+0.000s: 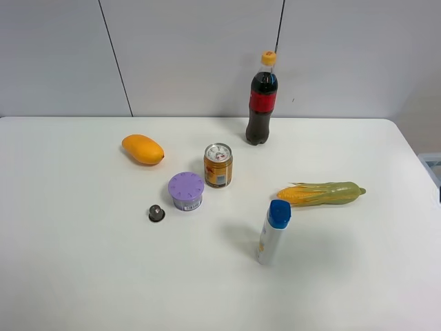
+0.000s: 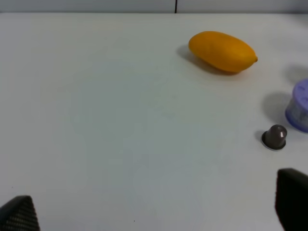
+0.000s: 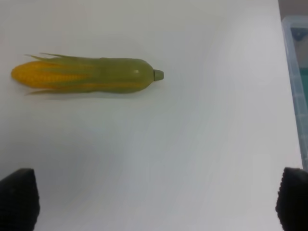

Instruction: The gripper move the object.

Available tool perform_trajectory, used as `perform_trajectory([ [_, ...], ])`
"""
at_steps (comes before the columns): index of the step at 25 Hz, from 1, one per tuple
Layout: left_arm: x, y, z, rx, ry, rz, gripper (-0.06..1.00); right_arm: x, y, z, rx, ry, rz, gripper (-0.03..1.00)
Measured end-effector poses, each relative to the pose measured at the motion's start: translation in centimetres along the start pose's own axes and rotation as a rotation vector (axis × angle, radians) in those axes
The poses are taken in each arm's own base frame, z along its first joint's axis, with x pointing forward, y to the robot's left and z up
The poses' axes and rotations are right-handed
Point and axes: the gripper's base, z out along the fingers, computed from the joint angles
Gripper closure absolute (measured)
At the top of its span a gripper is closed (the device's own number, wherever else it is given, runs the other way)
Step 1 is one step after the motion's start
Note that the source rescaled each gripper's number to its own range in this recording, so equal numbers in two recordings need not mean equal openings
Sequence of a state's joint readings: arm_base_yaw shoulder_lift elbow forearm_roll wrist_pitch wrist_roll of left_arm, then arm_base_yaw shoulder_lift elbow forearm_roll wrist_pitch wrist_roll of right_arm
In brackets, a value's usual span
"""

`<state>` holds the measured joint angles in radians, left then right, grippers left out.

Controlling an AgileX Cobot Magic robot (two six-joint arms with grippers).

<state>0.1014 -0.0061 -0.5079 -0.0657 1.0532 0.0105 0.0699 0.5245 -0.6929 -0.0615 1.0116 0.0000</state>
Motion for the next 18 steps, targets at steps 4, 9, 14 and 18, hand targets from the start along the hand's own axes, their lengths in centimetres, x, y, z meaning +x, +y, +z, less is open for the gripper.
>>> perform_trajectory([
  [4,0.0,0.0,0.0,0.0,0.0,0.0,-0.06,2.2,0.0,-1.2,0.0,-0.078,0.006,-0.03],
  [9,0.0,0.0,0.0,0.0,0.0,0.0,-0.06,3.8,0.0,-3.0,0.004,-0.141,0.029,-0.03],
  [14,0.0,0.0,0.0,0.0,0.0,0.0,-0.06,4.6,-0.2,-2.9,0.025,-0.079,0.026,-0.03],
  [18,0.0,0.0,0.0,0.0,0.0,0.0,-0.06,5.4,-0.1,-1.6,0.02,-0.03,0.025,-0.03],
])
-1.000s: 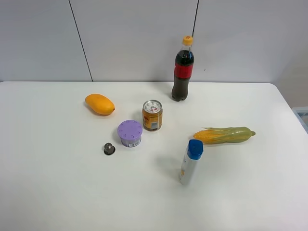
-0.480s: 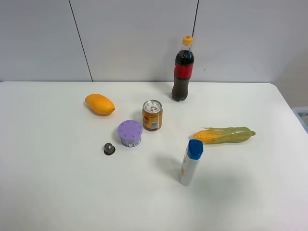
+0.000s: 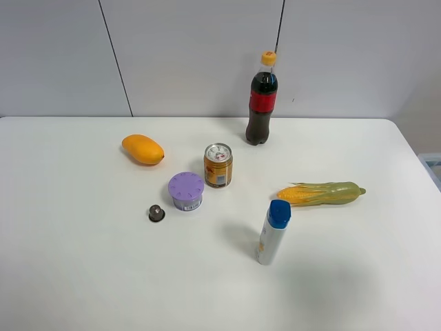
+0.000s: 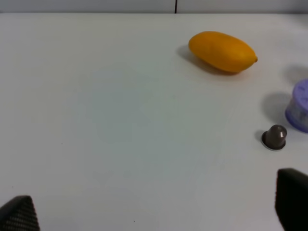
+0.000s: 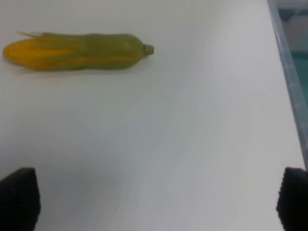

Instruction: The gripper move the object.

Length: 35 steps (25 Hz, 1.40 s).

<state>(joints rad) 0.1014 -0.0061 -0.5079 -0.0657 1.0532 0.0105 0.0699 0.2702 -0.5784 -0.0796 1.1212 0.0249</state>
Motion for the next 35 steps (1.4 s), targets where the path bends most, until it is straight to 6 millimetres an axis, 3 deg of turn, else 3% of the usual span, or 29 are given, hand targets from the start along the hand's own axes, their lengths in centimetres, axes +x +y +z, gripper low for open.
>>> perform_trajectory([
  [4,0.0,0.0,0.0,0.0,0.0,0.0,-0.06,1.0,0.3,1.6,-0.015,0.036,0.002,-0.03],
  [8,0.0,0.0,0.0,0.0,0.0,0.0,-0.06,1.1,0.3,1.8,-0.024,0.021,-0.001,-0.03],
  [24,0.0,0.0,0.0,0.0,0.0,0.0,-0.06,3.4,0.1,-1.3,-0.026,-0.236,0.015,-0.03],
  [35,0.0,0.0,0.0,0.001,0.0,0.0,-0.06,3.5,0.1,-1.5,-0.027,-0.246,0.018,-0.03],
])
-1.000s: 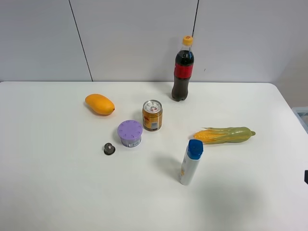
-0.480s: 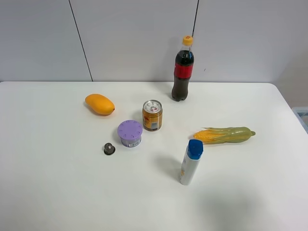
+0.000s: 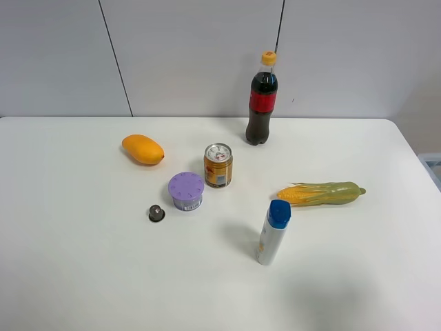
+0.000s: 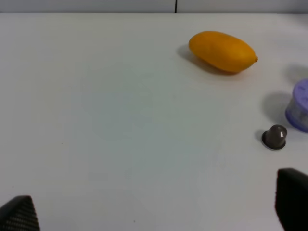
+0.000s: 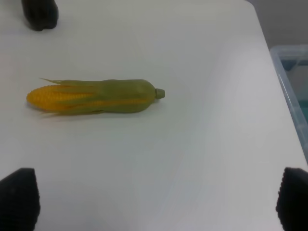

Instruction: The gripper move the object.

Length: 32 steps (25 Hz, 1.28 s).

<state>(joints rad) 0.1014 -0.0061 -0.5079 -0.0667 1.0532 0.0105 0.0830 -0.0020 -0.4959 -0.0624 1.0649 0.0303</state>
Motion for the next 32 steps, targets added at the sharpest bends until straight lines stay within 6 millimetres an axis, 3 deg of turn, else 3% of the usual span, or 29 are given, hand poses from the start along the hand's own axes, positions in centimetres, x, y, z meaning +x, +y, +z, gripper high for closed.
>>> perform_trajectory([
  [9,0.0,0.0,0.0,0.0,0.0,0.0,-0.06,0.02,0.04,-0.04,0.078,0.002,0.041,-0.03],
  [32,0.0,0.0,0.0,0.0,0.0,0.0,-0.06,0.02,0.05,-0.04,0.081,0.002,0.043,-0.03],
])
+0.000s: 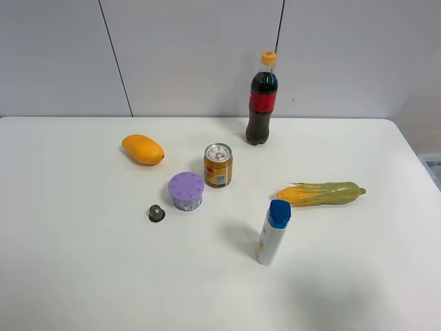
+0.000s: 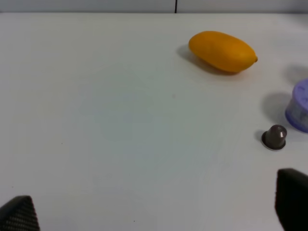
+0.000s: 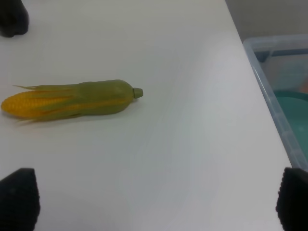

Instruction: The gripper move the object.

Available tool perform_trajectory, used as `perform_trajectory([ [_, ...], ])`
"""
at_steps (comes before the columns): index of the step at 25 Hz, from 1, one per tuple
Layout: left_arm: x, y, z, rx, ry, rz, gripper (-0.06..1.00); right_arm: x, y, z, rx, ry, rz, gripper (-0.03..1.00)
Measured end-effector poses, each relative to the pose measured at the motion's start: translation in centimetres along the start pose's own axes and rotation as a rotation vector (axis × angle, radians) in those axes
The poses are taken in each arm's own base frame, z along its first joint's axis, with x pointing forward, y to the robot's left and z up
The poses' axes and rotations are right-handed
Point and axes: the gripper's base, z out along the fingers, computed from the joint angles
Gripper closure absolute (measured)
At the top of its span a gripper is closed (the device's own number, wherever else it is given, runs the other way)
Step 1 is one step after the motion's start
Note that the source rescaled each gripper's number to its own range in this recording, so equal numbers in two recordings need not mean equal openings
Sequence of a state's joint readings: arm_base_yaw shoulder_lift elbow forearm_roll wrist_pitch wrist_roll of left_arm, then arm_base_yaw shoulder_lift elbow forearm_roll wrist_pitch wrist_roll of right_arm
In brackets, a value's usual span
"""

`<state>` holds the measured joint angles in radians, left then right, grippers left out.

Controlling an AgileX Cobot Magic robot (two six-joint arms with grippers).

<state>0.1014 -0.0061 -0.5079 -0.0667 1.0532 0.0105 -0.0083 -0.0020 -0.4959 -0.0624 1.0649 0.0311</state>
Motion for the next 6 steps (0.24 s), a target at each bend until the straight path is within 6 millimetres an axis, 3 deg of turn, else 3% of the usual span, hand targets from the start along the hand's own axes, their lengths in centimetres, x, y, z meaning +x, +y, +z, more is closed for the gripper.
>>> perform_trajectory([
  [6,0.0,0.0,0.0,0.0,0.0,0.0,-0.06,0.0,0.0,0.0,0.0,0.0,0.0,-0.03],
])
